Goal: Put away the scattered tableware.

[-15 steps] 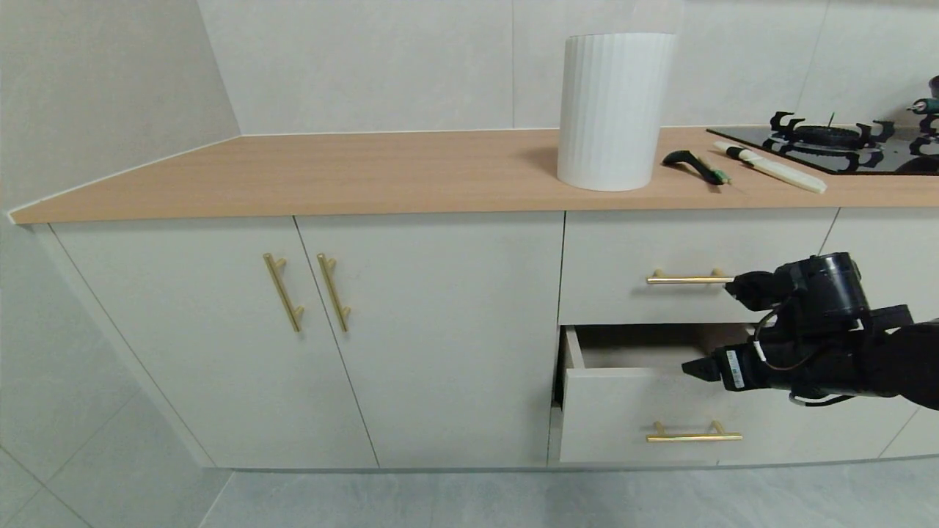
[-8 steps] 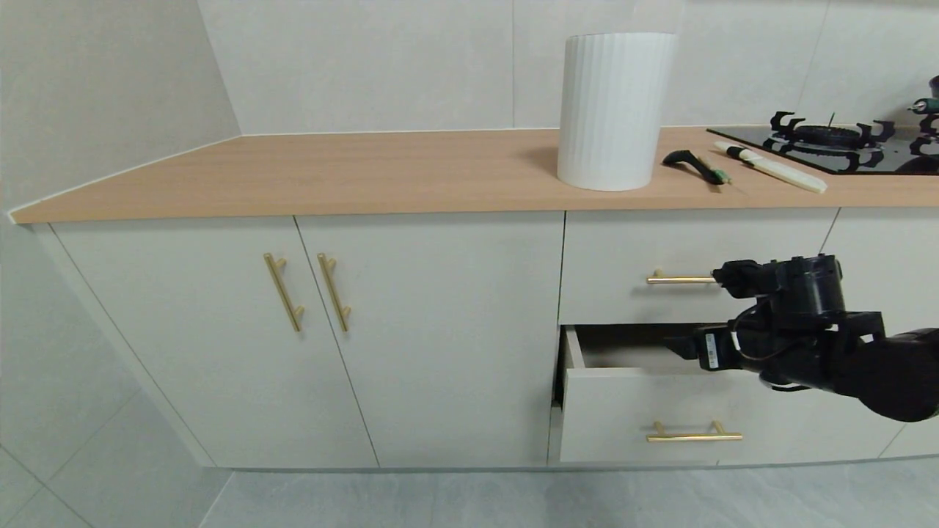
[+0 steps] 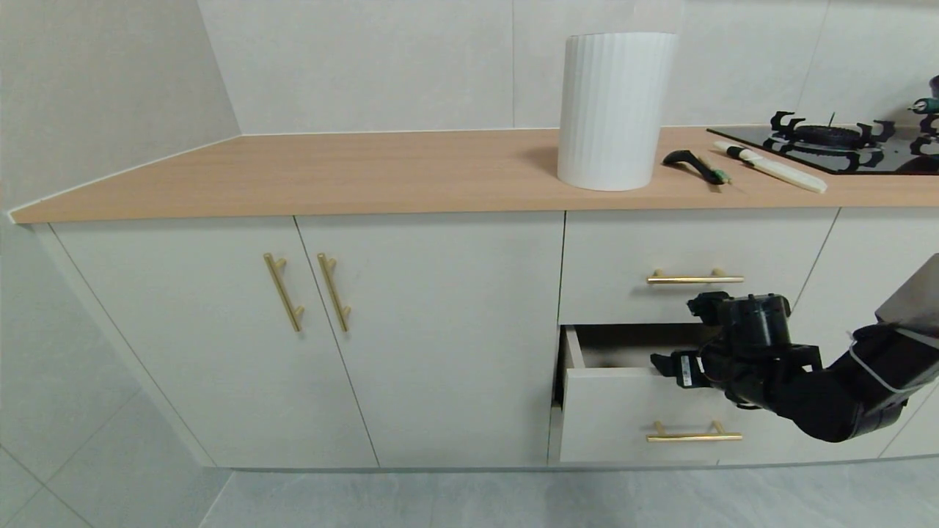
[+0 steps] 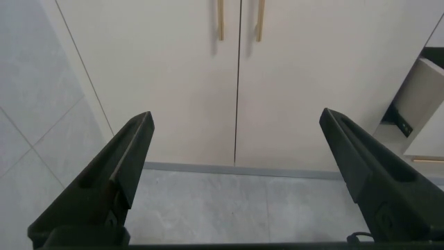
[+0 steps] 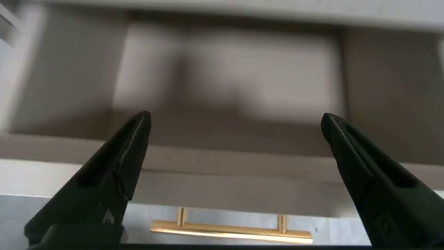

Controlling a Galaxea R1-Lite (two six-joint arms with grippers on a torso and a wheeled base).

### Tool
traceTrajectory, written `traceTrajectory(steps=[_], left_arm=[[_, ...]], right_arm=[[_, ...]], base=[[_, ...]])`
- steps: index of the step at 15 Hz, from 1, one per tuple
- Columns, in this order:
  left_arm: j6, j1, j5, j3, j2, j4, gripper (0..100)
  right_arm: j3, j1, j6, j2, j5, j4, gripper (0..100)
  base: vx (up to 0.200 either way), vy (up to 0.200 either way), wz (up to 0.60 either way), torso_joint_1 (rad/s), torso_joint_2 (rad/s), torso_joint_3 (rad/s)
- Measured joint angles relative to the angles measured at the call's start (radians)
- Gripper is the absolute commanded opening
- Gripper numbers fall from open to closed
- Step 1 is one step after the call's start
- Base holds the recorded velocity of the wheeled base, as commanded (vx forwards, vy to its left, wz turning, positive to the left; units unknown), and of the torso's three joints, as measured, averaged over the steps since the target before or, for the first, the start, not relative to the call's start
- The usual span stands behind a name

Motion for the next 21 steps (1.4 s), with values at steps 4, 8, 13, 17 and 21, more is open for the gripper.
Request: traceTrajectory(steps=[4, 8, 13, 17, 21], left_arm=[[0.000, 0.000, 0.000, 0.000, 0.000, 0.000, 100], [0.000, 0.000, 0.000, 0.000, 0.000, 0.000, 100], [0.000, 0.000, 0.000, 0.000, 0.000, 0.000, 100], [0.000, 0.000, 0.000, 0.000, 0.000, 0.000, 100], [0.000, 0.000, 0.000, 0.000, 0.000, 0.000, 100]], right_arm=[[0.002, 0.000, 0.000, -0.004, 0.001, 0.050, 100], [-0.004, 0.000, -0.005, -0.067, 0.009, 0.254, 100], [-0.024, 0.039, -0.028, -0.172, 0.011, 0.552, 100], [-0.044, 0.083, -0.058, -0.250, 0.010, 0.735, 100], [-0.065, 0.150, -0.091, -0.329, -0.005, 1.033, 100]], base=[[0.000, 0.000, 0.00, 0.000, 0.00, 0.000], [0.000, 0.000, 0.00, 0.000, 0.00, 0.000], [0.000, 0.000, 0.00, 0.000, 0.00, 0.000], [0.000, 0.000, 0.00, 0.000, 0.00, 0.000], [0.000, 0.000, 0.00, 0.000, 0.00, 0.000]])
